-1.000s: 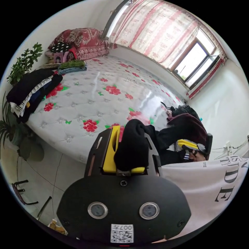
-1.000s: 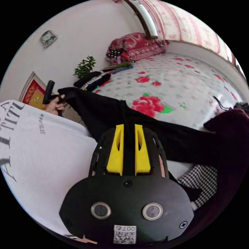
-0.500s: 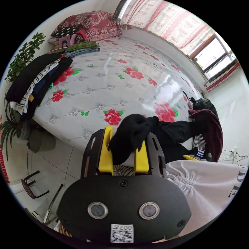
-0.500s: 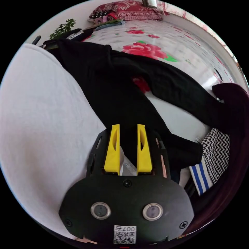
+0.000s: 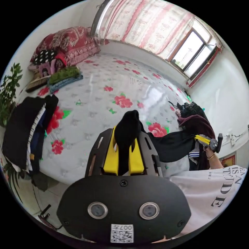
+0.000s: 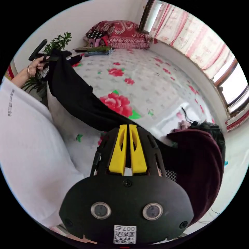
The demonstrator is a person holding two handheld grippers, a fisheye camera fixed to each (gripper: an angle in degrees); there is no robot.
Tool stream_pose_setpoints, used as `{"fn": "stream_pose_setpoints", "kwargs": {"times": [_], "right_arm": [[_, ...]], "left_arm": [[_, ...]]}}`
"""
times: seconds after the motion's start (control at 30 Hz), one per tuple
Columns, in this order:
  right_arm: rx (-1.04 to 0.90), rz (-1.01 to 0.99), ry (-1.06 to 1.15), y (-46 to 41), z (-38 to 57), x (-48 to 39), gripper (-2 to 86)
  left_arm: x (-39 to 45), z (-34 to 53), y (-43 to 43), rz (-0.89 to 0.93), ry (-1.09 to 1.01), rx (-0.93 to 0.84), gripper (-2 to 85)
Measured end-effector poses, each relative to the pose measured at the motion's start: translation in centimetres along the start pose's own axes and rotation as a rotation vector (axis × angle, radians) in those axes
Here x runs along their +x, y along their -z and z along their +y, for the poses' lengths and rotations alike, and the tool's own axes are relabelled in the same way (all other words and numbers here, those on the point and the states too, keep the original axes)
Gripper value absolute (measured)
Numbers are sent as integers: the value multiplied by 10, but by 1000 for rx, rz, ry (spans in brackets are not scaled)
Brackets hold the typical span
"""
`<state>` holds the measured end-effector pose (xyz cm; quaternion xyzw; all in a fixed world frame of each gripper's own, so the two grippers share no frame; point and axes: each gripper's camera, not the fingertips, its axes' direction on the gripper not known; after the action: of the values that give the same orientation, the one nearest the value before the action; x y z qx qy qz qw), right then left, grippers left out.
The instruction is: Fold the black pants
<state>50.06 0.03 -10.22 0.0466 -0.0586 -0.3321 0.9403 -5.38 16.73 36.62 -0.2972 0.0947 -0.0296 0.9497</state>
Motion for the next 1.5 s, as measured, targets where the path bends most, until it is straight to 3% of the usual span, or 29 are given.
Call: {"fn": "stream_pose_setpoints", "kwargs": {"times": [0.1,0.17,0.27,0.37,0.43,0.53,0.67,0.83,1.0,1.07,1.13,1.3,1.43,1.5], "right_arm": [[216,95,-82,68,-30,35,-2],[342,111,-125,103,-32,48,-1],[455,49,-129,130,-23,55,-1],[360,-41,-91,97,-12,41,-1],[179,-62,-110,49,-4,29,-1],[-241,-185,-199,-64,38,2,-1],[-490,-238,-200,-118,77,-27,-1],[-337,-214,-329,-90,86,5,3],[-112,-175,-798,-56,129,102,12],[-95,-143,-918,-57,150,119,18],[-128,-158,-995,-70,170,127,24],[-237,-276,-984,-107,174,121,28],[-331,-169,-849,-114,153,102,10],[-269,-98,-808,-88,145,104,1]], "left_arm": [[28,-22,66,-77,-256,204,47],[56,-8,98,-252,-521,297,51],[61,15,87,-423,-662,181,62],[32,45,48,-363,-552,9,93],[7,72,17,-323,-416,-118,115],[-18,131,-30,-328,-228,-317,111],[-8,178,-47,-288,-124,-381,87],[3,158,-60,-208,-104,-351,90],[8,129,-101,-84,-26,-380,100],[6,127,-136,-111,59,-488,95],[6,127,-144,-183,93,-469,71],[9,114,-149,-216,66,-516,44],[3,101,-146,-324,72,-550,18],[-4,98,-135,-391,71,-538,3]]}}
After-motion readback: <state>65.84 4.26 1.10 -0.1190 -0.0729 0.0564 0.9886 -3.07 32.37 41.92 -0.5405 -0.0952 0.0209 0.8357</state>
